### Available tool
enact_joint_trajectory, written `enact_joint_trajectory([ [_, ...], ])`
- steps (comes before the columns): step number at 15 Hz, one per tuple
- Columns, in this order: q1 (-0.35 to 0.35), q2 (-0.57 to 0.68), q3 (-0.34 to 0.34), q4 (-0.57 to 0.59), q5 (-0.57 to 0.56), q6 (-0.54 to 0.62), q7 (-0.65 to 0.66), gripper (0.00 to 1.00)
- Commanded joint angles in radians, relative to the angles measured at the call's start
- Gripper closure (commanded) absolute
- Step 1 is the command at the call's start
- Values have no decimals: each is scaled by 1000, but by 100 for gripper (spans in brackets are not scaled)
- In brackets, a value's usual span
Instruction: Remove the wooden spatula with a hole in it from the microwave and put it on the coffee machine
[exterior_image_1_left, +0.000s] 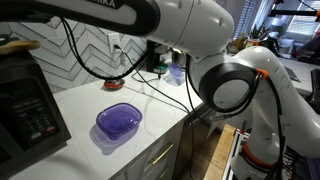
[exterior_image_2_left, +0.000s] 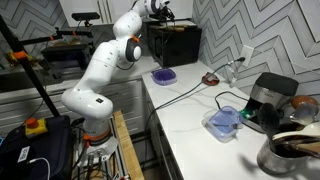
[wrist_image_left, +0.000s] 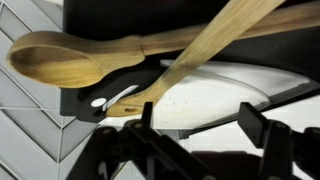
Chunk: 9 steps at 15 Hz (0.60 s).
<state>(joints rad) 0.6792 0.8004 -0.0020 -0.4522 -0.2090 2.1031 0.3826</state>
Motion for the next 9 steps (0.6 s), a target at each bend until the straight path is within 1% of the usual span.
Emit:
enact_joint_trajectory([
  [1, -19, 13, 21, 3, 68, -33, 18, 11],
  [3, -23, 27, 25, 8, 88, -41, 19, 11],
  [5, -26, 37, 29, 6, 105, -52, 28, 15],
  [6, -28, 44, 32, 7, 113, -50, 28, 19],
  [7, -26, 49, 28, 7, 113, -56, 39, 19],
  [8, -25, 53, 23, 7, 111, -60, 54, 25],
  [9, -17, 52, 5, 4, 93, -73, 83, 37],
])
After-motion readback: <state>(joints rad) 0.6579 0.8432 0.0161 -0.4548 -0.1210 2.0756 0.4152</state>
